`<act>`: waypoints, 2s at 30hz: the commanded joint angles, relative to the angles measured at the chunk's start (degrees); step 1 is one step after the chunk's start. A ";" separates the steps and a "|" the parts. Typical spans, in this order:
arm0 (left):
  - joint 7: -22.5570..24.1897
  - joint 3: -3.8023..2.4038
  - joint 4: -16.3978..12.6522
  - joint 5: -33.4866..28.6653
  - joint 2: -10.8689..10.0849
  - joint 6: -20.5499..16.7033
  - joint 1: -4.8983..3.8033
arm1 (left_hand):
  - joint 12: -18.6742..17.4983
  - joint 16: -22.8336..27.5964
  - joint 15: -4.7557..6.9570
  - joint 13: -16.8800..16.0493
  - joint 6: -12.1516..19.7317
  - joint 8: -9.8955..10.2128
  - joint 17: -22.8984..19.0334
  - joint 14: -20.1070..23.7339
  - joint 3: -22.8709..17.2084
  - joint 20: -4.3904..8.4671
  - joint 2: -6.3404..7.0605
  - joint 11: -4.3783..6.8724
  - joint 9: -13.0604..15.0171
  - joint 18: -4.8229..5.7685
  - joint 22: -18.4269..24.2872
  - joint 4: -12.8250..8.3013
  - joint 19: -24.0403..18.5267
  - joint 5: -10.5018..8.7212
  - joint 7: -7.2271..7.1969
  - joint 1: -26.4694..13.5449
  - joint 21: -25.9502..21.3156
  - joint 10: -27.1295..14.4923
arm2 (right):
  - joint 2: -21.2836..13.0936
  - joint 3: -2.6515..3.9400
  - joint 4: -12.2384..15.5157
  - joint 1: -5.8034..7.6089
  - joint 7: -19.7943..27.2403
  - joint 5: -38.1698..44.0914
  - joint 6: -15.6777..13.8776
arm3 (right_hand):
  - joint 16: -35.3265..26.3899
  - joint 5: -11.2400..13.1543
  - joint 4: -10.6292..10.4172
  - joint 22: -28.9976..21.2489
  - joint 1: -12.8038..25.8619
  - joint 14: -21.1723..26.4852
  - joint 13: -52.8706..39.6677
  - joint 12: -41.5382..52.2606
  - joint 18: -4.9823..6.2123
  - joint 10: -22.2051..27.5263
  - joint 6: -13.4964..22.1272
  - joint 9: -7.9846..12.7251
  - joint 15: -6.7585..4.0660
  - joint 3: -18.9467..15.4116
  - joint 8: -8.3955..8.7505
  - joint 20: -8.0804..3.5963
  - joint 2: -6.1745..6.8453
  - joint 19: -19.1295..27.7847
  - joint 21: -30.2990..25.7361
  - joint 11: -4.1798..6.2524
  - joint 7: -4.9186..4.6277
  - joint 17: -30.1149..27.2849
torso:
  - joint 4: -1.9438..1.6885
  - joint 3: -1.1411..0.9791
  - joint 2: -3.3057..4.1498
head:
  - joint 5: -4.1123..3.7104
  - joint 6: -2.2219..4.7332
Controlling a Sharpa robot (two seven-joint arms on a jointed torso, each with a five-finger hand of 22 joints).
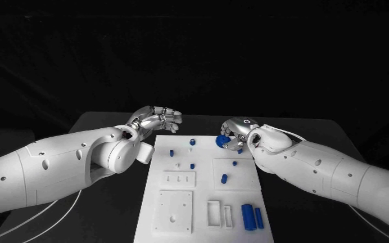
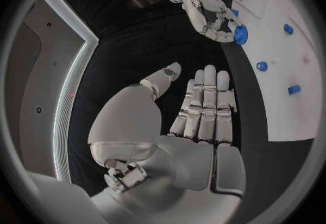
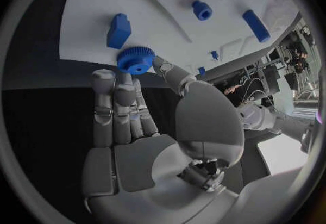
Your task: Assemble the parts on the task board
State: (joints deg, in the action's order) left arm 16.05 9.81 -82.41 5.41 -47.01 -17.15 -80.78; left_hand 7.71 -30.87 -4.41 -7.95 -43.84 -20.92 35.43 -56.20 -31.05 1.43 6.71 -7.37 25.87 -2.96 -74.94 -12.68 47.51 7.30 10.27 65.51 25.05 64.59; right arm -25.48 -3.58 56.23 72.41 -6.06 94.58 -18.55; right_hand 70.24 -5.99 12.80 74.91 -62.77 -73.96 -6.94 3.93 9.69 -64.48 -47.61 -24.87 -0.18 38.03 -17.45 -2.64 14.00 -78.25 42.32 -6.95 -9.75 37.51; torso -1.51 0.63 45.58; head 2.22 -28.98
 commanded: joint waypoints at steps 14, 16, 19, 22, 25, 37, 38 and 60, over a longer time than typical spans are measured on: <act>0.54 -0.08 -0.58 -0.05 -0.17 0.80 -0.06 | -0.26 -0.24 0.00 -0.08 -0.45 0.32 0.07 0.23 0.06 -0.11 0.33 0.16 0.07 -0.54 -1.14 -0.41 -0.38 -0.06 0.12 -0.07 0.34 0.31 | 1.30 -0.13 -1.56 -0.11 -1.43 3.07 0.76 | 0.50 1.82 -0.81 0.61 -1.13 0.07 0.40 -0.07 5.31 0.76 0.53 0.42 0.66 1.62 0.47 -0.10 0.22 0.08 -0.55 -0.09 0.03 -0.46 | 0.10 -0.04 -0.08 | 0.28 -0.48; 0.54 -0.08 -0.61 -0.05 -0.19 0.78 -0.06 | -0.27 -0.24 0.00 -0.08 -0.45 0.32 0.07 0.23 0.06 -0.11 0.33 0.16 0.07 -0.54 -1.14 -0.41 -0.38 -0.06 0.12 -0.08 0.34 0.31 | 1.33 -0.13 -1.60 -0.11 -1.59 3.28 0.85 | 0.52 1.99 -0.84 0.62 -1.19 0.08 0.39 -0.05 5.31 0.72 0.54 0.45 0.66 1.75 0.46 -0.11 0.33 0.08 -0.57 -0.10 0.12 -0.50 | 0.10 -0.04 -0.09 | 0.30 -0.51; 0.55 -0.08 -0.66 -0.05 -0.22 0.79 -0.06 | -0.28 -0.24 0.00 -0.08 -0.45 0.33 0.08 0.23 0.05 -0.10 0.33 0.15 0.08 -0.54 -1.14 -0.42 -0.39 -0.06 0.12 -0.09 0.35 0.32 | 1.37 -0.13 -1.64 -0.11 -1.84 3.44 0.66 | 0.54 2.10 -0.87 0.63 -1.21 0.09 0.40 -0.05 5.31 0.74 0.55 0.47 0.65 1.83 0.46 -0.11 0.40 0.08 -0.58 -0.09 0.20 -0.53 | 0.12 -0.05 -0.10 | 0.38 -0.63; 0.53 -0.08 -0.65 -0.05 -0.22 0.81 -0.07 | -0.28 -0.24 0.00 -0.09 -0.45 0.34 0.08 0.23 0.05 -0.10 0.33 0.15 0.08 -0.54 -1.14 -0.42 -0.39 -0.06 0.12 -0.10 0.35 0.32 | 1.44 -0.13 -1.71 -0.11 -1.84 3.48 0.80 | 0.54 2.18 -0.90 0.64 -1.20 0.11 0.40 -0.05 5.31 0.74 0.53 0.48 0.65 1.89 0.44 -0.07 0.54 0.12 -0.60 -0.09 0.25 -0.56 | 0.14 -0.06 -0.12 | 0.35 -0.65; 0.52 -0.08 -0.66 -0.05 -0.22 0.79 -0.07 | -0.29 -0.24 0.00 -0.09 -0.45 0.34 0.08 0.22 0.04 -0.10 0.34 0.15 0.09 -0.54 -1.13 -0.43 -0.39 -0.06 0.12 -0.10 0.35 0.32 | 1.66 -0.14 -1.88 -0.11 -1.77 3.45 1.01 | 0.52 2.30 -1.06 0.69 -1.10 0.16 0.40 -0.04 5.31 0.74 0.34 0.47 0.64 2.02 0.31 0.10 0.63 0.21 -0.63 -0.08 0.38 -0.65 | 0.14 -0.07 -0.14 | 0.36 -0.63; 0.45 -0.10 -1.07 -0.04 -0.31 0.86 -0.08 | -0.32 -0.24 0.00 -0.10 -0.45 0.37 0.08 0.22 0.03 -0.10 0.34 0.13 0.11 -0.54 -1.13 -0.44 -0.40 -0.05 0.13 -0.15 0.38 0.32 | 3.00 -0.67 -3.22 -0.31 -1.54 3.33 2.96 | 0.65 3.06 -2.08 0.86 -1.10 0.18 0.31 0.05 5.31 0.46 -0.67 0.45 0.51 3.47 -0.26 0.33 -0.08 0.33 -0.65 0.06 0.41 -0.96 | 0.06 -0.09 -0.05 | 0.37 -0.77; 0.45 -0.10 -1.09 -0.04 -0.33 0.87 -0.08 | -0.33 -0.24 0.00 -0.10 -0.45 0.37 0.08 0.22 0.03 -0.10 0.34 0.13 0.12 -0.54 -1.13 -0.44 -0.40 -0.05 0.13 -0.15 0.38 0.32 | 3.05 -0.70 -3.32 -0.33 -1.55 3.34 2.94 | 0.66 3.06 -2.30 0.88 -0.94 0.18 0.30 0.06 5.31 0.43 -0.66 0.47 0.50 3.57 -0.26 0.34 -0.13 0.33 -0.64 0.07 0.34 -0.99 | 0.07 -0.09 -0.05 | 0.39 -0.79; 0.24 -0.12 -1.46 0.02 -0.68 0.97 -0.09 | -0.43 -0.23 -0.01 -0.12 -0.43 0.46 0.09 0.24 0.01 -0.11 0.34 0.01 0.17 -0.53 -1.12 -0.32 -0.43 -0.01 0.20 -0.40 0.42 0.28 | 3.38 -0.85 -4.22 -0.41 -2.46 4.61 4.79 | 1.11 3.11 -2.33 1.24 -0.08 0.65 -7.95 3.86 5.31 -4.43 1.84 0.65 -1.98 3.10 0.04 -0.41 0.75 0.82 0.58 2.61 1.65 -1.15 | 0.19 -0.16 -0.14 | 0.57 -1.20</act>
State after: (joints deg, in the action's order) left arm 15.94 9.75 -83.67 5.41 -47.69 -16.97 -80.80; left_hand 7.49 -30.87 -4.41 -7.97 -44.04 -20.59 35.45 -56.20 -31.05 1.42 6.71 -7.37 25.96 -2.60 -74.90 -12.68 47.51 7.30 10.48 65.51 25.28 64.59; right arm -21.98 -4.13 52.16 72.48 -8.01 98.31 -16.98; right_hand 71.13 -3.11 10.43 74.93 -63.28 -73.37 -13.83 7.37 9.63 -68.44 -46.08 -24.09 -1.86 41.52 -17.46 -2.67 14.71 -77.44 42.70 -4.06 -8.00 36.42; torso -1.35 0.51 45.46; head 2.81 -30.13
